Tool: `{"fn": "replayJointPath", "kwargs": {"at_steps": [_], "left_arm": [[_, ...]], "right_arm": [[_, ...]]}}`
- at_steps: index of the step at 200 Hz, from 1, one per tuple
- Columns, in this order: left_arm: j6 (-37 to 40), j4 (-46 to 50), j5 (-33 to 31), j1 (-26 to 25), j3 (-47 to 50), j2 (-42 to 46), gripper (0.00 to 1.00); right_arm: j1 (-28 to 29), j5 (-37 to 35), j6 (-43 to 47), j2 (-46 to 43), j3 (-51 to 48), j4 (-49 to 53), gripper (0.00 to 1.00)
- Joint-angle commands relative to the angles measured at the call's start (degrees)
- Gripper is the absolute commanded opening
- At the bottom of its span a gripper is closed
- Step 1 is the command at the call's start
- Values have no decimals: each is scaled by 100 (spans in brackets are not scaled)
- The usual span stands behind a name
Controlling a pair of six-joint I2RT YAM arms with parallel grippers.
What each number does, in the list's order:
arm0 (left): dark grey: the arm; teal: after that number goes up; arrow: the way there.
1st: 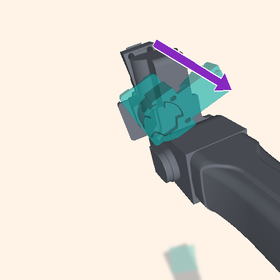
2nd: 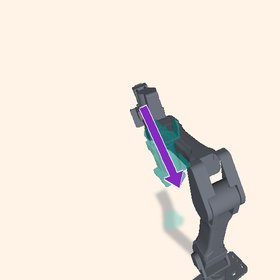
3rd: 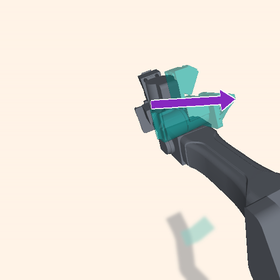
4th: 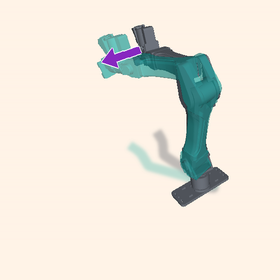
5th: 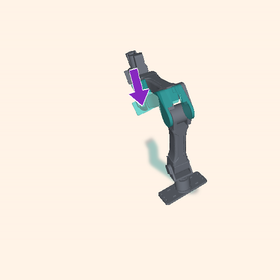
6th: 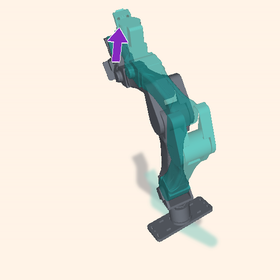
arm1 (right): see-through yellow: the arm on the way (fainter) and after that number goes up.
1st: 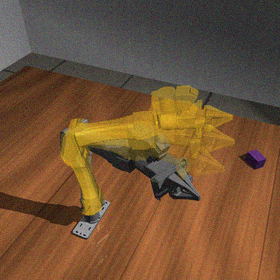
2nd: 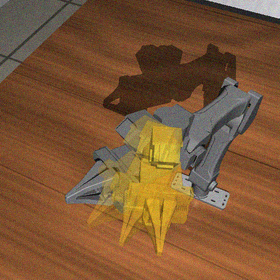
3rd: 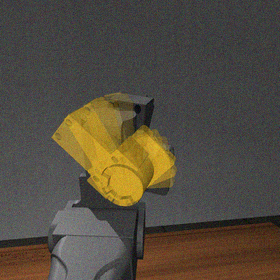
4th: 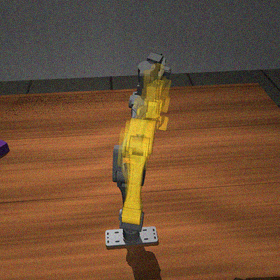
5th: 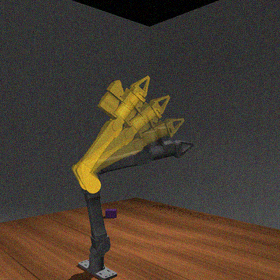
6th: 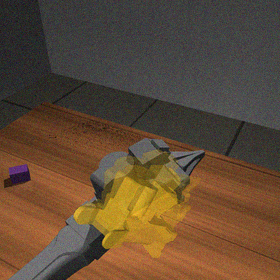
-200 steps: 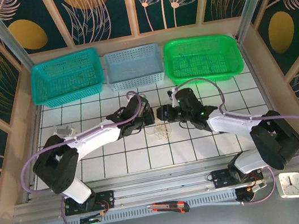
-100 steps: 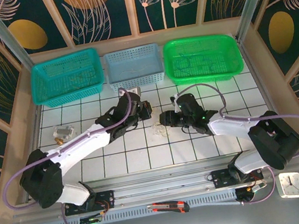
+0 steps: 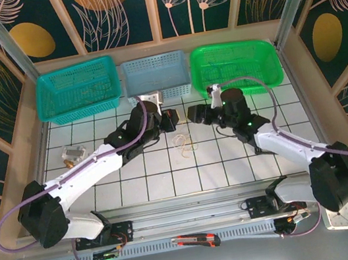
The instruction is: Untangle the cables
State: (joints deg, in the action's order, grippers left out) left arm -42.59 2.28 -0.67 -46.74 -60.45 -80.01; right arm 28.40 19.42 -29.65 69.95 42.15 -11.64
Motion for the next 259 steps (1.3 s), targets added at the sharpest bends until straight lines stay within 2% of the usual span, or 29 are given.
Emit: {"fn": "replayJointPath", "kwargs": {"at_steps": [1,37,103,174,259], "left_arm": [[118,-202,186,-4,-225,207,0],[127,-219,263,-10,-306,283,0],[69,-341,357,-9,-301,269,0],[-43,-447,330,-10,-240,293,0],[-87,-527,299,-6,-222,293,0]], "right_arm": [[-247,260,76,-271,240,-13,61],[-518,418,38,-505,237,-11,62],[-347,1045,73,-472,-382,-762,62],[379,669,460,-176,-917,-1447,61],[480,572,425,21,-1176,-2099,63]]}}
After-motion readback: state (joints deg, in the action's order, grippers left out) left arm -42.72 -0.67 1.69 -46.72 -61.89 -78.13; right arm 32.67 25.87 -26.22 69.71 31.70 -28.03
